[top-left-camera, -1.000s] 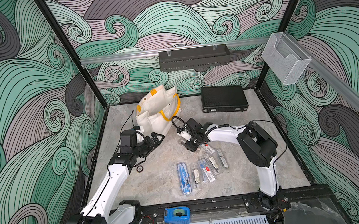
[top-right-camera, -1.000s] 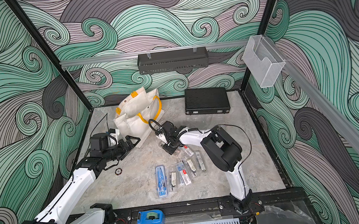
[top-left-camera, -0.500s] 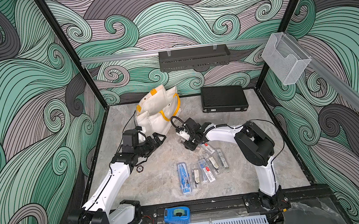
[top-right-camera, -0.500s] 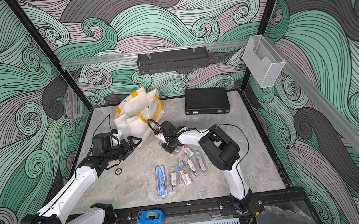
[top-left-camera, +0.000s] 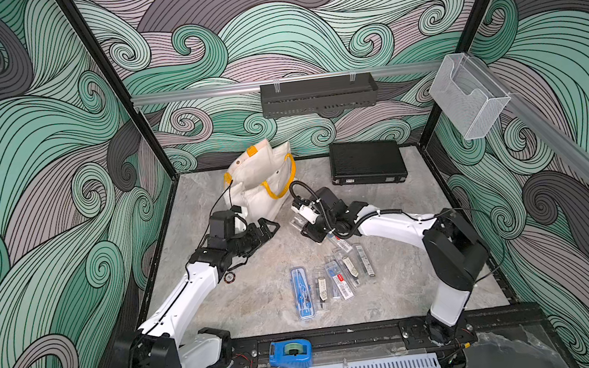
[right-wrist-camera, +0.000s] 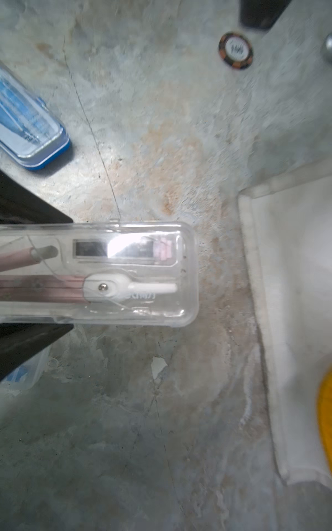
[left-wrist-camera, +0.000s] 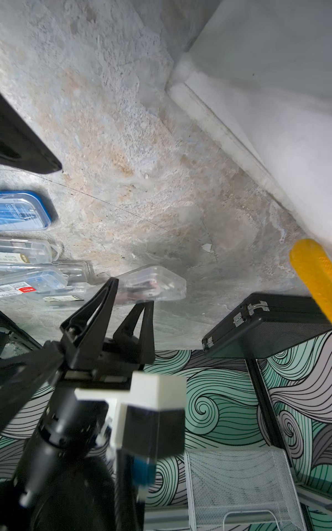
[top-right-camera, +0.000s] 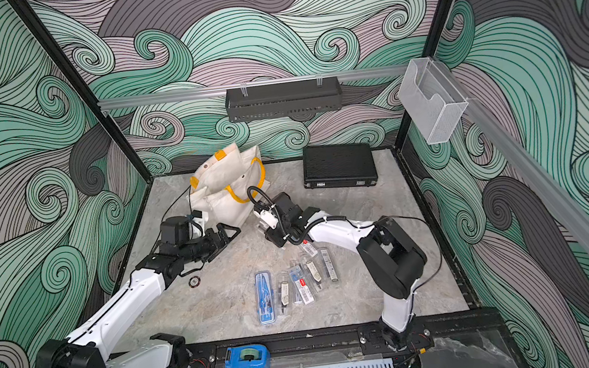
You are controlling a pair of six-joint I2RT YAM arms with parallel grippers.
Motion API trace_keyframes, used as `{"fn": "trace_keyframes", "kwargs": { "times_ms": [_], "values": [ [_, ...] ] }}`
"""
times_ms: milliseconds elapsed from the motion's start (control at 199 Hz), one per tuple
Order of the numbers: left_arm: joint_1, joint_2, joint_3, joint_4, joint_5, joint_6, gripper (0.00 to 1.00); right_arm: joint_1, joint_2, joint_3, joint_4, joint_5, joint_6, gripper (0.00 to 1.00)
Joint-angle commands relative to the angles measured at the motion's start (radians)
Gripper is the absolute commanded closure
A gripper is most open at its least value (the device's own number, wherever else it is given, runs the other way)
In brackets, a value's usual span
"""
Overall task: Put the compass set into the canvas bag
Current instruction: Pick up the compass set at the center of the board.
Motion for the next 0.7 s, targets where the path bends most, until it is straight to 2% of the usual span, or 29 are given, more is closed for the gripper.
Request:
{"fn": "trace_keyframes", "kwargs": {
  "times_ms": [0,186,477,698],
  "values": [
    [-0.034,0.023,0.080,0.039,0.003,0.003,0.05,0.000,-0.063,-0.034,0.048,-0.047,0.035,0.56],
    [-0.097,0.050,0.132,0.065,-0.045,0.019,0.09,-0.001,-0.153,-0.086,0.069,-0.073,0.063,0.56],
    [-0.163,0.128,0.177,0.165,-0.046,0.010,0.27,0.000,-0.240,-0.126,0.078,-0.115,0.089,0.55],
    [-0.192,0.192,0.204,0.234,-0.009,0.012,0.34,0.000,-0.257,-0.132,0.086,-0.152,0.106,0.55]
  ]
}}
